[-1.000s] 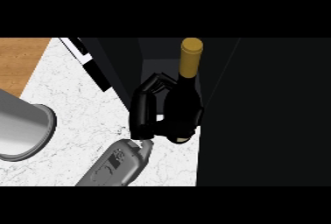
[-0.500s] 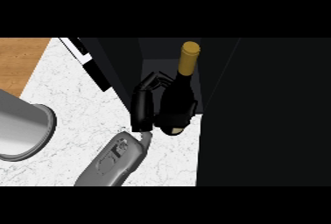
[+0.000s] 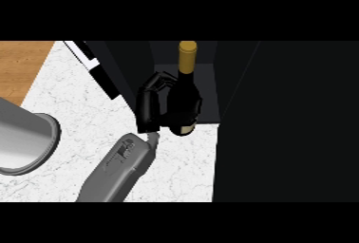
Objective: Pick up the wine, place it into the cabinet and close the cabinet
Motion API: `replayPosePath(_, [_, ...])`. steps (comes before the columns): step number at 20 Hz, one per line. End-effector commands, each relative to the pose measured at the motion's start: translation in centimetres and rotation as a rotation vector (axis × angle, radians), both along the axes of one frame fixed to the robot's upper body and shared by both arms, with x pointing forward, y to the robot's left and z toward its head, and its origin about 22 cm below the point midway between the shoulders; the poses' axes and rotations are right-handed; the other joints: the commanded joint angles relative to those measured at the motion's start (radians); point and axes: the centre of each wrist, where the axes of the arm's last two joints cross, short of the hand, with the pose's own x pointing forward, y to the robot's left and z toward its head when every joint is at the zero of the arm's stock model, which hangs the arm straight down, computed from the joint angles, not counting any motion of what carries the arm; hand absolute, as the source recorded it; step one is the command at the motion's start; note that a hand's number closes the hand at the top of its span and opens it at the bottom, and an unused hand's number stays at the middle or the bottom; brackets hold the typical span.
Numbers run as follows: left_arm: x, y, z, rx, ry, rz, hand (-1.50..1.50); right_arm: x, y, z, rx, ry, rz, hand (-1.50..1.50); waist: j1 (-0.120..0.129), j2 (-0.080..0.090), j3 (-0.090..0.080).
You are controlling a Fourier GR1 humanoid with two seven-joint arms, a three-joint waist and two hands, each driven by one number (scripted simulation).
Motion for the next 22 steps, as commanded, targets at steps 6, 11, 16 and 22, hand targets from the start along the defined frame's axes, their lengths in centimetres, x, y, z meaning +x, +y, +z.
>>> replayPosePath(6, [3.1,2.0,-0.6,-0.031,0.044,-0.024,1.50,-1.8,-0.9,1.3,0.026,-0.047,0.032,-1.50,0.002,0.002,0.000])
replayPosePath(11, [3.6,-0.1,0.0,0.001,0.077,-0.013,1.50,-2.0,-0.6,1.2,0.030,-0.042,0.051,-1.50,-0.005,0.001,0.000])
replayPosePath(16, [5.0,0.6,-0.4,0.020,0.101,0.019,1.50,-4.1,-0.3,1.6,0.029,-0.053,0.055,-1.50,-0.014,0.001,0.000])
replayPosePath(22, [7.1,0.8,0.5,0.077,0.030,0.063,1.50,-2.5,-0.5,1.2,0.018,-0.045,0.067,-1.50,-0.017,0.004,0.000])
